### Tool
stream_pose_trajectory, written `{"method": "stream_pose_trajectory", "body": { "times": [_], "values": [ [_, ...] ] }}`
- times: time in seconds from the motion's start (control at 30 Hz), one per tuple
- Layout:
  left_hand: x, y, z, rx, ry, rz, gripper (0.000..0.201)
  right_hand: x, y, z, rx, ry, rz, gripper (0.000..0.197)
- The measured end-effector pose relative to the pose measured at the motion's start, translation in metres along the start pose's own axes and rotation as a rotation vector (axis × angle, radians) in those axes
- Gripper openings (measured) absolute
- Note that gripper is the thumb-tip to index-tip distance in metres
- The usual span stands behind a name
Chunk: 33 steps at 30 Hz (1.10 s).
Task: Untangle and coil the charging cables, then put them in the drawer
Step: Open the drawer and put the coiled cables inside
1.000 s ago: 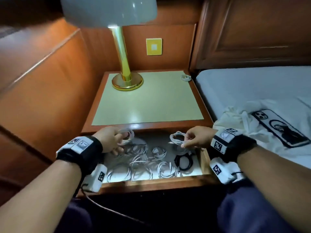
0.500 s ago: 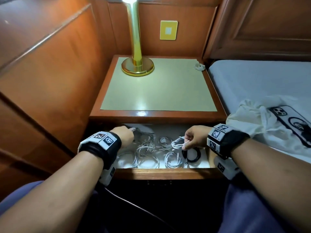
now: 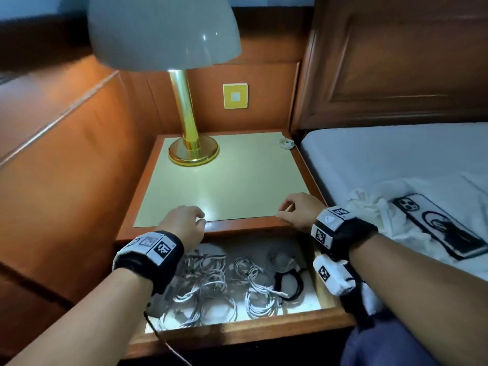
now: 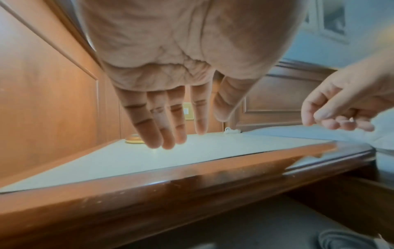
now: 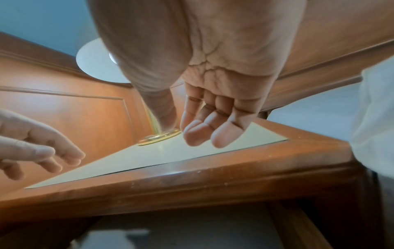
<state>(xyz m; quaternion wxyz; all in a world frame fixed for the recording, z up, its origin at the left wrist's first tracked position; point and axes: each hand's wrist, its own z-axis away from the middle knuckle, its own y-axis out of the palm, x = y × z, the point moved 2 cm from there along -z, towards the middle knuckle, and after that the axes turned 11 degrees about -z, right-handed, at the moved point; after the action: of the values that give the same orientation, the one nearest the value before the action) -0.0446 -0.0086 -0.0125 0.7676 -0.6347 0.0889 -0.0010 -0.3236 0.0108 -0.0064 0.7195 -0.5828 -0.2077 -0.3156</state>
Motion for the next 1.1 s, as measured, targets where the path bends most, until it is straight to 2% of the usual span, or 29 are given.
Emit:
{"method": "stream_pose_trajectory", "body": {
  "times": [0.17, 0.43, 0.57, 0.7, 0.8, 1.0, 1.1],
  "values": [
    [-0.025, -0.006, -0.025, 0.125, -0.021, -0.071, 0.034, 0.005, -0.009, -0.01, 0.013, 0.067, -0.009, 0.01],
    [-0.047, -0.018, -0.04, 0.205, -0.038, -0.171, 0.035, 0.011, -0.023, -0.02, 0.0, 0.105, -0.005, 0.018],
    [-0.051, 0.0, -0.047, 0.299, 0.012, -0.314, 0.036, 0.0, -0.016, -0.043, 0.075, 0.178, 0.096, 0.045],
    [-0.053, -0.001, -0.076, 0.293, 0.063, -0.405, 0.041, -0.016, 0.0, -0.083, 0.089, 0.224, 0.194, 0.064],
    [-0.057, -0.012, -0.1, 0.338, 0.055, -0.417, 0.058, -0.019, -0.002, -0.126, 0.016, 0.24, 0.189, 0.071],
    [-0.06, -0.019, -0.161, 0.378, 0.053, -0.411, 0.082, -0.024, -0.025, -0.225, -0.141, 0.214, 0.219, 0.119],
    [-0.056, -0.02, -0.185, 0.368, 0.059, -0.417, 0.091, -0.024, -0.032, -0.267, -0.159, 0.196, 0.242, 0.12]
  ]
}}
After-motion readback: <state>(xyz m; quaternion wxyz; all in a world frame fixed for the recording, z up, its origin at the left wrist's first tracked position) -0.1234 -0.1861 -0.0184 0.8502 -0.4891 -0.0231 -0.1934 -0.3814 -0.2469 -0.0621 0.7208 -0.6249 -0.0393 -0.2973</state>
